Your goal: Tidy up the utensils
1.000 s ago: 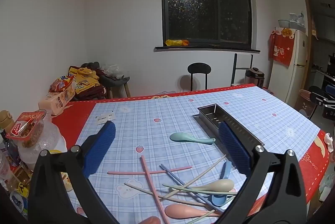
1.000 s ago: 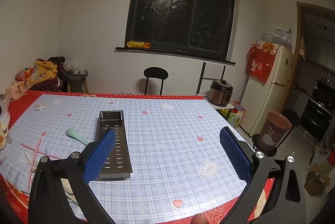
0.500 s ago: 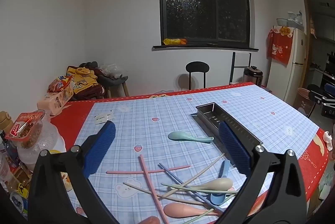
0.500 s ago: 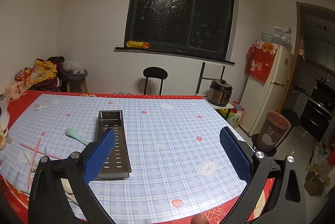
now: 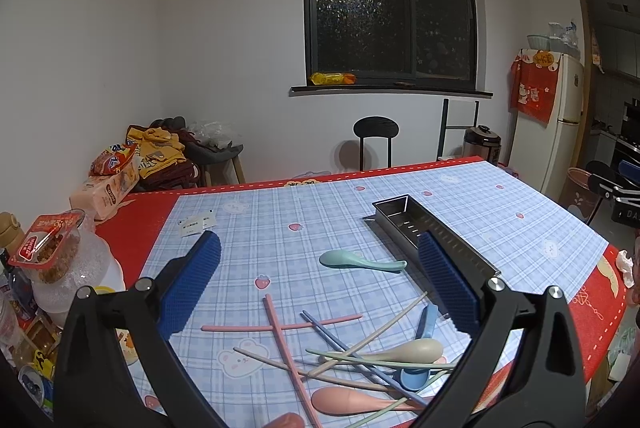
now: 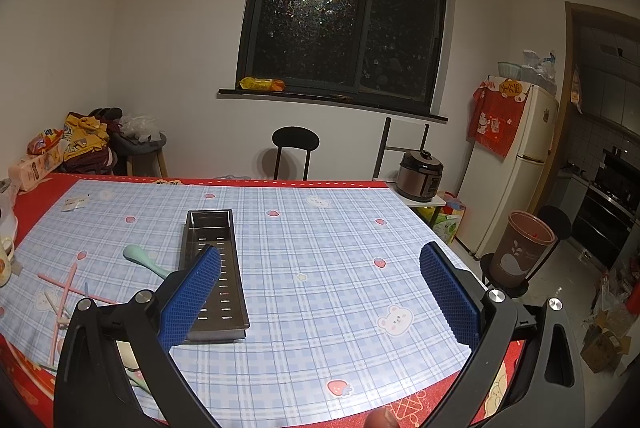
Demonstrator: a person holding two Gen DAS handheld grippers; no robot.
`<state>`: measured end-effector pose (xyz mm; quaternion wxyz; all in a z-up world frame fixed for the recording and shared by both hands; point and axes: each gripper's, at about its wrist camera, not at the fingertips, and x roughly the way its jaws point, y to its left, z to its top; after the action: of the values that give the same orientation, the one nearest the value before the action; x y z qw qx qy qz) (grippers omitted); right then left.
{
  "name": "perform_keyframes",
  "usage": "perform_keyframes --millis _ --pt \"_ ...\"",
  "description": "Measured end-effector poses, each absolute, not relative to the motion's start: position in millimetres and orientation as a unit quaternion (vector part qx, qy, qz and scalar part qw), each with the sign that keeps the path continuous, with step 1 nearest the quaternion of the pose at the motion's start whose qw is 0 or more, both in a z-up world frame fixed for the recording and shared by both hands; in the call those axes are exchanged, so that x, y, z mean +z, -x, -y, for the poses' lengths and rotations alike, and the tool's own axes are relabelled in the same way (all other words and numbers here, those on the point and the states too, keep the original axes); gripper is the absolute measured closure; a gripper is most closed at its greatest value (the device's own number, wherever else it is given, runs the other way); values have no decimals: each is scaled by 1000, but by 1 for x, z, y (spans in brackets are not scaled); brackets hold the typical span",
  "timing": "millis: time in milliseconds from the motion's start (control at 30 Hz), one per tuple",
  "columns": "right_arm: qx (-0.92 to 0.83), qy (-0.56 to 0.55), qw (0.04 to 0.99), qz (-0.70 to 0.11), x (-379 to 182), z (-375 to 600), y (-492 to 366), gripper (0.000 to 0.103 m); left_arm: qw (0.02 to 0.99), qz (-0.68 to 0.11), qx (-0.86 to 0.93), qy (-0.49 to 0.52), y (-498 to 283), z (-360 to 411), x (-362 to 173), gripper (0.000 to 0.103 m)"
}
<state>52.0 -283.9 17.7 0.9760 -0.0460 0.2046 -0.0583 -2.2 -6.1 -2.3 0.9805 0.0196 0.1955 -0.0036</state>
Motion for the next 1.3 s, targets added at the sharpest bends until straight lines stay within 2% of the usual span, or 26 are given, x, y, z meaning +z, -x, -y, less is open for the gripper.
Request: perform_keyframes --millis 1300 --pt "-59 49 975 -207 12 285 -52 5 977 -212 -13 -14 -1 6 -12 6"
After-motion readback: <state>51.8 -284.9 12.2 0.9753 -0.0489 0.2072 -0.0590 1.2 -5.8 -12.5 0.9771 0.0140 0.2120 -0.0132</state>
